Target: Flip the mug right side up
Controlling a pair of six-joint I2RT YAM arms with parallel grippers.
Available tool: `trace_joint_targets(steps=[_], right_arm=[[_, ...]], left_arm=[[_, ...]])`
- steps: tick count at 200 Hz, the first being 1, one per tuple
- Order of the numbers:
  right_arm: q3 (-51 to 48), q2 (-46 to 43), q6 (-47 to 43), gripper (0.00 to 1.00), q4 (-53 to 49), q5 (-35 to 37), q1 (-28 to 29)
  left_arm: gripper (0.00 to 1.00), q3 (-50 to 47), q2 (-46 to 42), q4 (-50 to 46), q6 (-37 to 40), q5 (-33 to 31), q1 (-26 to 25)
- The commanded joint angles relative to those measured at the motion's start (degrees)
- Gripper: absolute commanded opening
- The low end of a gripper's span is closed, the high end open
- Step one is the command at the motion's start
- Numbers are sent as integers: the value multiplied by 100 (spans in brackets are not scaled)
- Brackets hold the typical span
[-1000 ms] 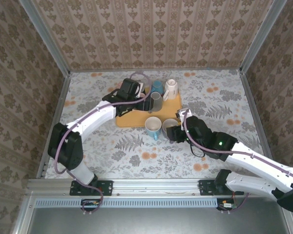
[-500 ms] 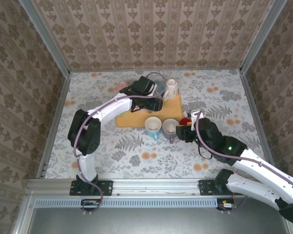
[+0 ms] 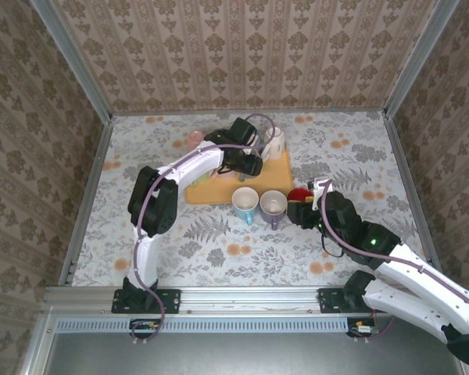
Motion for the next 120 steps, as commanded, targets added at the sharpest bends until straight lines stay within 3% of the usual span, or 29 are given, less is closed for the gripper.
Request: trace_joint_targets(steps=[1, 37, 106, 120], right_arm=[[-87, -146, 220, 56, 237, -93, -45], [-109, -150, 427, 57, 339, -268, -141], [-218, -123, 722, 57, 474, -580, -223], [-226, -146, 732, 57, 441, -594, -223]], left_arm=[[56, 248, 204, -456, 258, -228, -9], [43, 465, 422, -621, 427, -402, -10], [0, 524, 224, -505, 441, -476, -9], [0, 461, 103, -466, 423, -435, -8]])
